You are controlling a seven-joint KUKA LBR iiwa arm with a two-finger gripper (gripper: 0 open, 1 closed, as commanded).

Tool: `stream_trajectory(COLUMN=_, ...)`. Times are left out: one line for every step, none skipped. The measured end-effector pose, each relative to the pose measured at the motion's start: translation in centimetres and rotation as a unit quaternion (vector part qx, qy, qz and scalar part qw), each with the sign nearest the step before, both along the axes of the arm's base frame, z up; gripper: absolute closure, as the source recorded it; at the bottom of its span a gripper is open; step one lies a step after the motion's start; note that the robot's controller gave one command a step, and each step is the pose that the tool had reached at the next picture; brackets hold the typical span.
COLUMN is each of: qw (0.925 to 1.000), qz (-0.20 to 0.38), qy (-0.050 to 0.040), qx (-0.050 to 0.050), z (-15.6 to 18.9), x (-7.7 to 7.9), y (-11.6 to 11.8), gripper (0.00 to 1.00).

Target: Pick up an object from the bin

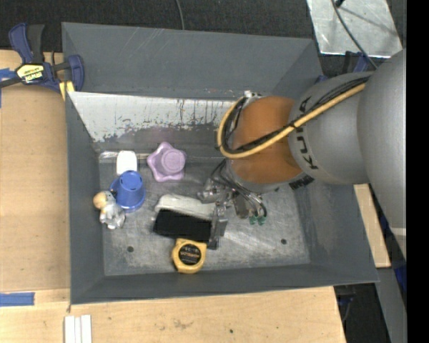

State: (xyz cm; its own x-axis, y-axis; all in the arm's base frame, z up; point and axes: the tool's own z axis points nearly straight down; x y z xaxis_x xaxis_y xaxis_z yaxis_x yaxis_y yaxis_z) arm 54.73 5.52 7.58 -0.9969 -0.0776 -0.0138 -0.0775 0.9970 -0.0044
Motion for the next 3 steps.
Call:
stream_trajectory(qw=1.0, qz=0.0, qy=0.0, qx=0.0, z=0.0, x=0.0, y=0.0, gripper=1.0)
stream_trajectory(qw=1.0, qz=0.0, qy=0.0, qx=0.0, z=0.0, x=0.0, y=0.0, gripper=1.0)
stream_trajectory(qw=1.0, qz=0.0, qy=0.0, qx=0.0, z=0.0, x=0.0, y=0.0, gripper=1.0)
